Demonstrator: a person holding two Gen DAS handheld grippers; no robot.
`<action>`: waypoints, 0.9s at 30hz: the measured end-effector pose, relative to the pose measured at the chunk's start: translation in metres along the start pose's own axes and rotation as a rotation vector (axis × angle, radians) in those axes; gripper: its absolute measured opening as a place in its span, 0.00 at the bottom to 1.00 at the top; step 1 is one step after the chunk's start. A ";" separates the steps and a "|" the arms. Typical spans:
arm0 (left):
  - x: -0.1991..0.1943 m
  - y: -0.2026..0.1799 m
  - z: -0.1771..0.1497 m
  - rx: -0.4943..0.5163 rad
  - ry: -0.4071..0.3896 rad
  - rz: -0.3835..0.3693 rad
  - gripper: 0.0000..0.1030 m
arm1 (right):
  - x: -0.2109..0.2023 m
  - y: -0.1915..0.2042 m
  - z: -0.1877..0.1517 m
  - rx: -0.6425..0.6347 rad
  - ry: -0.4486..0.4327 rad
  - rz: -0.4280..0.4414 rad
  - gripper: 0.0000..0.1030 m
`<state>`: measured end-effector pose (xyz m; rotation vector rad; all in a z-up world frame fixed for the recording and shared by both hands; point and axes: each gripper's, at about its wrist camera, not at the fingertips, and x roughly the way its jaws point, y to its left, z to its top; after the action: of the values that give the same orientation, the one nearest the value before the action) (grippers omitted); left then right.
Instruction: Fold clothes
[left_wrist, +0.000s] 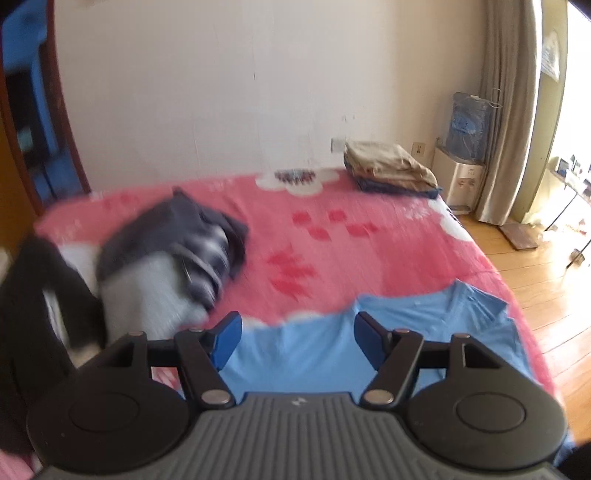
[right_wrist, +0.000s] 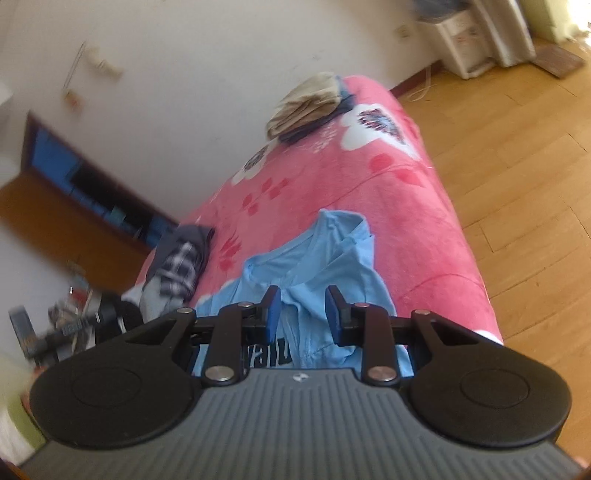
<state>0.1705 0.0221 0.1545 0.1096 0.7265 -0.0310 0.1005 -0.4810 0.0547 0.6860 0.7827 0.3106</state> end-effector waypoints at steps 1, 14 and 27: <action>0.001 0.003 0.009 0.023 -0.010 0.012 0.67 | 0.004 0.000 0.000 -0.016 0.017 0.006 0.25; 0.059 0.019 0.080 0.323 0.004 0.325 0.67 | 0.088 0.026 -0.049 -0.415 0.221 0.056 0.25; 0.094 -0.053 -0.054 0.265 0.031 -0.157 0.67 | 0.172 0.092 -0.132 -0.819 0.146 -0.200 0.24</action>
<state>0.2014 -0.0241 0.0472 0.3068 0.7585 -0.2762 0.1192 -0.2676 -0.0441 -0.1857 0.7716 0.4613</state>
